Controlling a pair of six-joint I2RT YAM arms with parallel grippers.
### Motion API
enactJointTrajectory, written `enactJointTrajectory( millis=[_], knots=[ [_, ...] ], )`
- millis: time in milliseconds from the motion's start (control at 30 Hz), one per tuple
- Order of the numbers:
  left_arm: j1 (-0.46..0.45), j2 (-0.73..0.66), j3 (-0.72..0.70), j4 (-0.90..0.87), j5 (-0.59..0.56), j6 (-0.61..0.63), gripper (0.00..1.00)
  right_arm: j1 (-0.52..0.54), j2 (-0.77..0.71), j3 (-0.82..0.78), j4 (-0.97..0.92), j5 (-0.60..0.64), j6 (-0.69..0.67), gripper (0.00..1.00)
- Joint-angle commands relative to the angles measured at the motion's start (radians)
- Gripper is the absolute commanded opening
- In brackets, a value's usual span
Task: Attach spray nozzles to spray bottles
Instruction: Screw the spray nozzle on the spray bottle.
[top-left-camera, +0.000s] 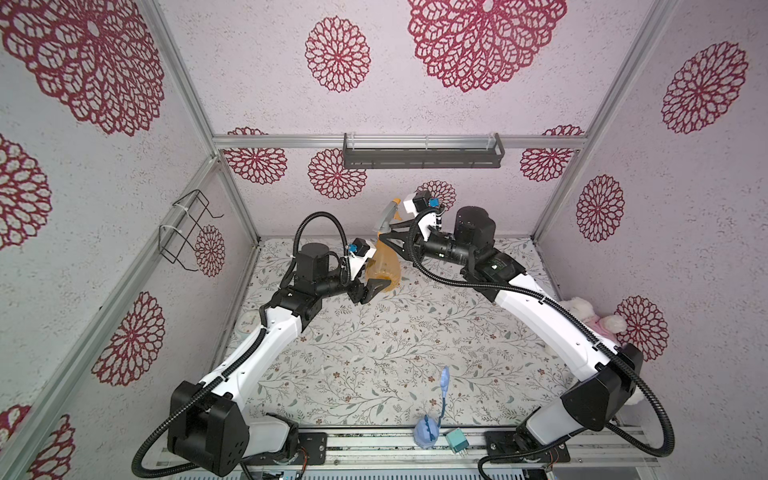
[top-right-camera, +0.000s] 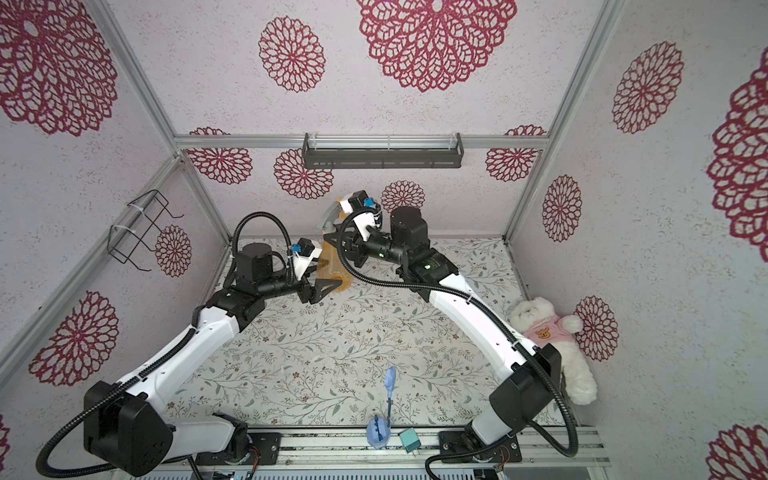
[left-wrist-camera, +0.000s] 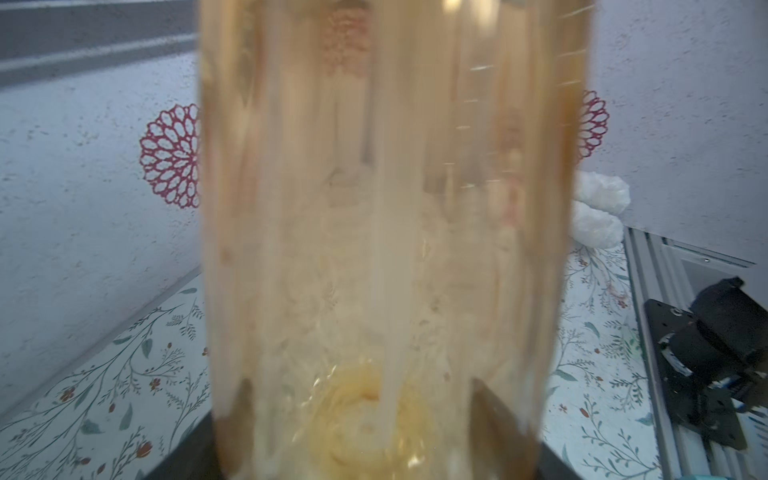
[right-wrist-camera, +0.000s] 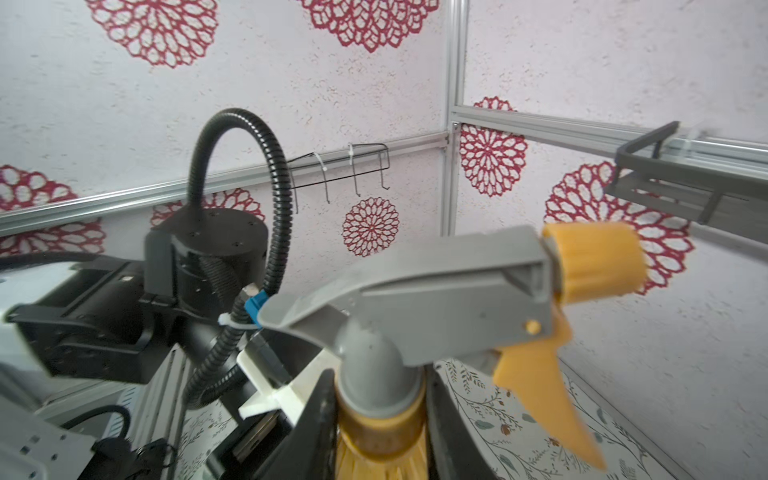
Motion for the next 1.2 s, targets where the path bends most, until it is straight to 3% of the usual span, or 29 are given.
enactJointTrajectory(
  millis=[0,367,567,667,900,1033,1167],
  knots=[
    [-0.019,-0.040,0.040,0.086,-0.119,-0.021,0.00,0.061,-0.014,-0.040,-0.030,0.253,0.035,0.00],
    [-0.047,-0.011,0.050,0.117,-0.240,-0.064,0.00,0.181,0.007,-0.149,0.091,0.764,0.178,0.00],
    [-0.054,-0.001,0.051,0.118,-0.256,-0.069,0.00,0.229,0.041,-0.141,0.120,0.926,0.200,0.00],
    [-0.055,-0.003,0.043,0.116,-0.251,-0.058,0.00,0.233,0.036,-0.129,0.118,0.926,0.198,0.02],
    [-0.043,0.015,0.040,0.116,-0.211,-0.054,0.00,0.233,-0.038,-0.132,0.071,0.857,0.185,0.46],
    [-0.023,0.027,0.036,0.137,-0.163,-0.075,0.00,0.232,-0.105,-0.152,0.025,0.786,0.187,0.58],
    [0.011,0.037,0.041,0.144,-0.078,-0.086,0.00,0.223,-0.205,-0.180,-0.052,0.699,0.154,0.62]
  ],
)
